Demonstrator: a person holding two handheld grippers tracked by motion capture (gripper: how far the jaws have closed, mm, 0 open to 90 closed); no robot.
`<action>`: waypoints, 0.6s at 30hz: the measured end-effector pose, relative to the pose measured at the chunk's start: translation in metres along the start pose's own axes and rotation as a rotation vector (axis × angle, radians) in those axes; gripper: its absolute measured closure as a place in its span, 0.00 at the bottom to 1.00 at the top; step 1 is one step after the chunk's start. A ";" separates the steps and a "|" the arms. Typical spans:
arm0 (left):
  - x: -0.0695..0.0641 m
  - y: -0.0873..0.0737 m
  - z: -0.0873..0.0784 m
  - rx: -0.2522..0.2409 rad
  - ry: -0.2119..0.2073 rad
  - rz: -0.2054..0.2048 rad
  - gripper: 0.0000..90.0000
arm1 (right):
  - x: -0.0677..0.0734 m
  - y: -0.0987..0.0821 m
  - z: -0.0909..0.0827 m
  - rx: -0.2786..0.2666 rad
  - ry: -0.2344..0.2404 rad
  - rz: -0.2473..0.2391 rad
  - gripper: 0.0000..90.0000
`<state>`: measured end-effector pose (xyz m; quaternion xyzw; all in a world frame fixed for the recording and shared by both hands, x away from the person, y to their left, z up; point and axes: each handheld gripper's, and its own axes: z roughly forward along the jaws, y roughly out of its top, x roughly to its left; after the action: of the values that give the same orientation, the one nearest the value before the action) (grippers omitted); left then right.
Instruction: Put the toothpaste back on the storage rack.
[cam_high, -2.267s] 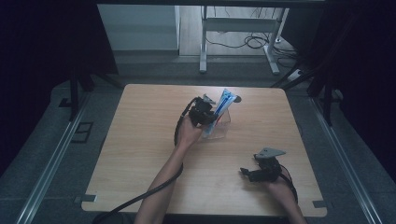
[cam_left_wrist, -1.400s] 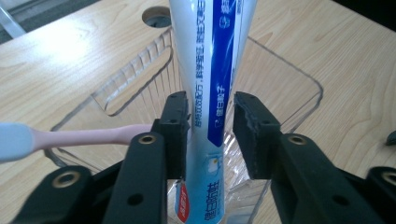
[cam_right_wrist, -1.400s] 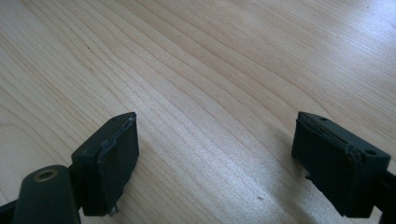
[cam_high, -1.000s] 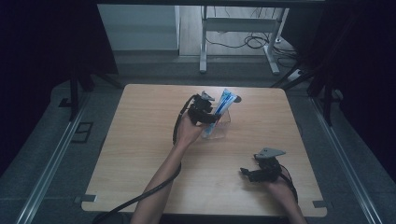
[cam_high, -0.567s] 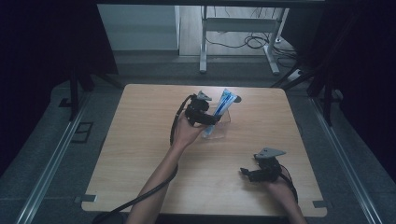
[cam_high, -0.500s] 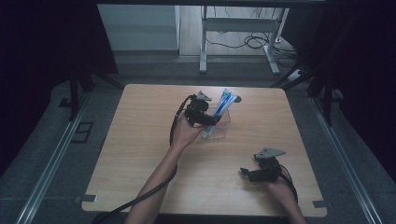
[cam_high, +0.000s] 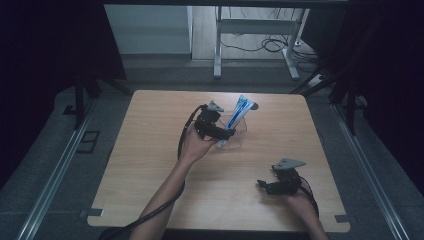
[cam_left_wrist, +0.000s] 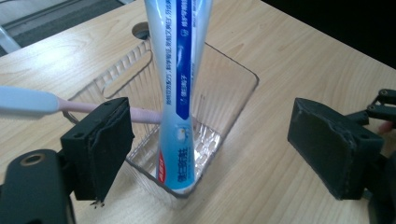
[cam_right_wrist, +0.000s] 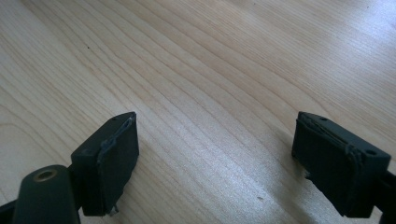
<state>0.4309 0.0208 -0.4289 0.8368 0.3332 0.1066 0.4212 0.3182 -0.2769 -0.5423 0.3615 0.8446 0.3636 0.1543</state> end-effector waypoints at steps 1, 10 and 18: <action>0.000 -0.001 -0.001 0.002 0.000 0.010 0.15 | 0.000 0.000 0.000 0.000 0.000 -0.001 0.16; -0.005 -0.008 -0.004 0.008 0.001 0.035 0.13 | 0.000 0.000 0.000 -0.001 0.000 0.000 0.16; -0.008 -0.015 -0.006 0.009 0.007 0.052 0.10 | 0.000 0.000 0.000 -0.001 -0.001 0.000 0.16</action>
<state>0.4148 0.0256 -0.4360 0.8466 0.3132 0.1190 0.4136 0.3181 -0.2768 -0.5424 0.3617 0.8443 0.3637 0.1548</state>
